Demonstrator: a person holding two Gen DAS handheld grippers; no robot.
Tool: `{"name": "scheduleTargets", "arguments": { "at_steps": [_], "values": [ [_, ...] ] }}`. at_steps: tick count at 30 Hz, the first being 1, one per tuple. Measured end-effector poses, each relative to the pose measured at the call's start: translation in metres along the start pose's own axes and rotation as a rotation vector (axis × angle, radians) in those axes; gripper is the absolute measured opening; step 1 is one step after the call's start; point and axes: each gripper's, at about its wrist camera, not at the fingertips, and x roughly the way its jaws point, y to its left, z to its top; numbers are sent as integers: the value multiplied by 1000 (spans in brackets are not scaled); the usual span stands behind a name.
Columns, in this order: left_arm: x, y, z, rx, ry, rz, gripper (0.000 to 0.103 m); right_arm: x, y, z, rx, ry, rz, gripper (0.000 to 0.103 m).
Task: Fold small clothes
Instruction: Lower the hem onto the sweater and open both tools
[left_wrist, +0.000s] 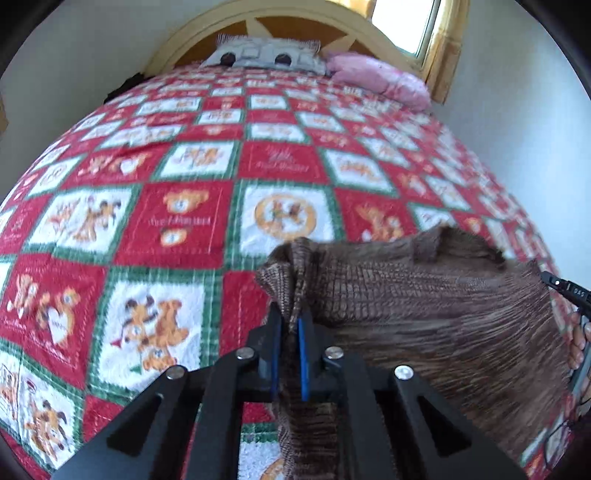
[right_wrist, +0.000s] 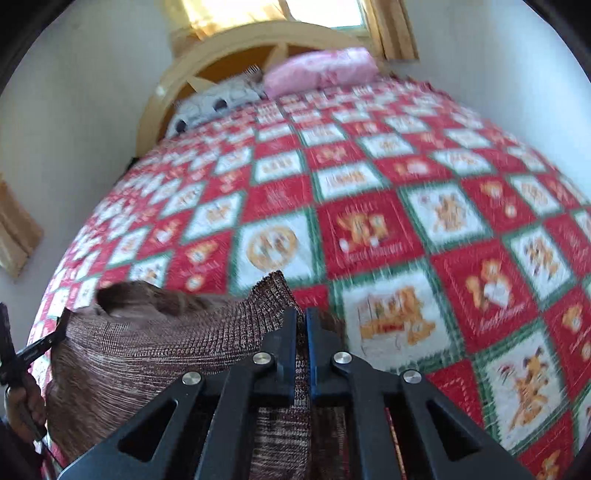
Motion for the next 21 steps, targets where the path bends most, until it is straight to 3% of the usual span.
{"name": "scheduleTargets", "arguments": {
  "at_steps": [6,9,11,12,13,14,15,17,21],
  "values": [
    [-13,-14,4,54,-60,36,10,-11,8,6,-38,-61,-9,4],
    [3,-10,5,42,-14,65,15,15,7,5,-41,68,-16,4],
    [-1,-9,2,27,-29,76,18,15,2,3,-25,80,-24,7],
    [-8,-9,0,9,-38,78,28,10,1,1,-18,66,-23,17],
    [-13,-8,-2,0,-42,81,37,3,-1,-2,-8,56,-6,38],
    [-20,-8,-5,-1,-48,80,53,-3,-3,-5,2,54,18,50],
    [-28,-8,-9,4,-60,82,62,-11,-4,-9,10,48,42,61],
    [-49,-9,-22,21,-107,86,63,-30,-4,-22,-4,27,50,61],
    [-72,-8,-59,19,-71,72,63,-69,4,-56,-65,39,63,61]
  ]
}}
